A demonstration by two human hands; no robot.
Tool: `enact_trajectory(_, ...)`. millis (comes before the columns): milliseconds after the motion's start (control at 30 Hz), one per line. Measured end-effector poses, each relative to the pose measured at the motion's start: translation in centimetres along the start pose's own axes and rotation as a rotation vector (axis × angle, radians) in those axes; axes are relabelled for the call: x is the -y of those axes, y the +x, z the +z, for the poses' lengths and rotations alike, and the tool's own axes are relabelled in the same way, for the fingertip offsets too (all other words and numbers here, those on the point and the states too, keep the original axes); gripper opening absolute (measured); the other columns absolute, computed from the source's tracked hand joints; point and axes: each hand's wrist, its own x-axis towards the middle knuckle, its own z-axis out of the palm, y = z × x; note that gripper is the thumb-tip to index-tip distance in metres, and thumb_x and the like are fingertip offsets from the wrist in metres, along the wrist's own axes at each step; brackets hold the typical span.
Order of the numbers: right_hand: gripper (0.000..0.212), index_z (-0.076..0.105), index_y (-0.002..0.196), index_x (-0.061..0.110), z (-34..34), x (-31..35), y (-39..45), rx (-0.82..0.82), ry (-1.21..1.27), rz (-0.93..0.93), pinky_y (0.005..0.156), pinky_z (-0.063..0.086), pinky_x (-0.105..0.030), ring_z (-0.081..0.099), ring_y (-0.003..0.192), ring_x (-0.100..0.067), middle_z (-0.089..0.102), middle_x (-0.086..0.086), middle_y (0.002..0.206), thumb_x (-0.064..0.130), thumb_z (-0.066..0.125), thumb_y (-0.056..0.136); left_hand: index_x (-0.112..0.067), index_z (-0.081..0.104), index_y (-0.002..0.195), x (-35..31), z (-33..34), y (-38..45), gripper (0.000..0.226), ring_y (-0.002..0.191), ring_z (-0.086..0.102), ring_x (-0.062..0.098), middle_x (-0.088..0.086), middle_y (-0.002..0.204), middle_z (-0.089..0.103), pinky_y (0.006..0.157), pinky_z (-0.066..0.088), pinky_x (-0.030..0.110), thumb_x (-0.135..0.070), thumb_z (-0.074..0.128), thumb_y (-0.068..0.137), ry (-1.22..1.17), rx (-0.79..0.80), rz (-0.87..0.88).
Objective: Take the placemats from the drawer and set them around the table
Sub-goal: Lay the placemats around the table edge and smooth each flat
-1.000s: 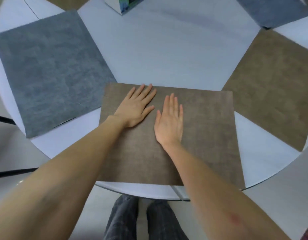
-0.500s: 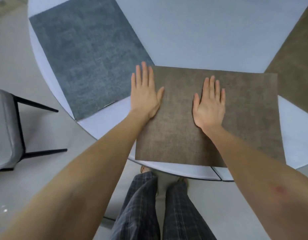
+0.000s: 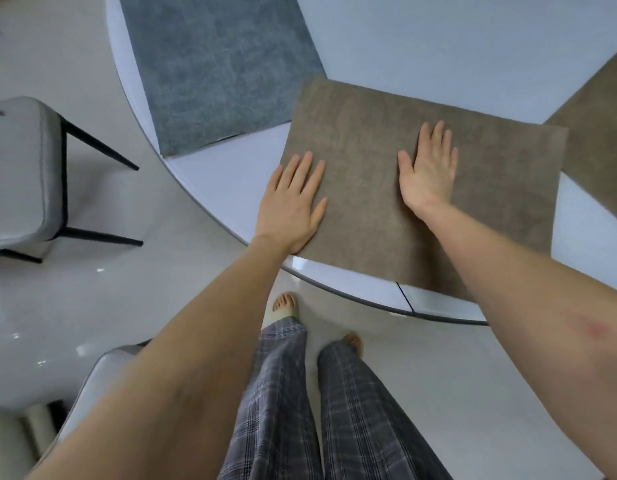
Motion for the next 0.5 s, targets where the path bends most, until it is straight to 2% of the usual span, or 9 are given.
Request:
enact_trajectory(100, 0.052, 0.027, 0.150, 0.009, -2.5, -1.9, -1.2, 0.047, 0.292, -0.031, 0.121, 0.007, -0.033, 0.013, 0.148, -0.022, 0.017, -0.009, 0.159, 0.027, 0.038, 0.102, -0.010, 0.052, 0.130, -2.4, -2.5, 1.9, 0.050, 0.122, 0.047, 0.034, 0.015, 0.132, 0.051, 0.111, 0.029, 0.045, -0.043, 0.036, 0.096, 0.041, 0.032, -0.123)
enact_trajectory(200, 0.045, 0.041, 0.142, 0.007, -5.7, -5.2, -2.7, -0.067, 0.450, 0.046, 0.114, 0.025, -0.030, 0.037, 0.137, -0.024, 0.041, -0.011, 0.147, 0.020, 0.044, 0.100, -0.009, 0.052, 0.126, -6.9, -5.4, 4.8, 0.044, 0.120, 0.045, 0.033, 0.015, 0.128, 0.050, 0.106, 0.030, 0.042, -0.040, 0.042, 0.096, 0.018, 0.035, -0.049)
enact_trajectory(267, 0.044, 0.043, 0.140, 0.008, -7.4, -8.0, -2.8, -0.106, 0.456, 0.119, 0.109, 0.030, -0.029, 0.044, 0.131, -0.024, 0.047, -0.011, 0.141, 0.019, 0.047, 0.098, -0.010, 0.045, 0.137, -10.3, -6.7, 6.9, 0.049, 0.133, 0.036, 0.032, 0.015, 0.139, 0.045, 0.112, 0.024, 0.040, -0.038, 0.044, 0.097, -0.038, 0.024, 0.086)
enact_trajectory(333, 0.047, 0.041, 0.141, 0.008, -8.8, -10.8, -2.2, -0.117, 0.436, 0.179, 0.108, 0.032, -0.030, 0.045, 0.130, -0.025, 0.047, -0.011, 0.141, 0.019, 0.049, 0.097, -0.010, 0.033, 0.147, -13.7, -7.5, 9.0, 0.057, 0.145, 0.019, 0.030, 0.014, 0.152, 0.032, 0.120, 0.011, 0.039, -0.037, 0.043, 0.098, -0.065, 0.031, 0.217)
enact_trajectory(500, 0.049, 0.042, 0.141, 0.006, -10.4, -15.2, 0.8, -0.184, 0.372, 0.165, 0.109, 0.030, -0.029, 0.043, 0.132, -0.025, 0.047, -0.010, 0.143, 0.009, 0.050, 0.093, -0.013, 0.007, 0.155, -19.5, -7.1, 14.4, 0.076, 0.149, -0.006, 0.027, 0.008, 0.162, 0.005, 0.122, -0.003, 0.038, -0.044, 0.046, 0.097, -0.107, 0.157, 0.393)
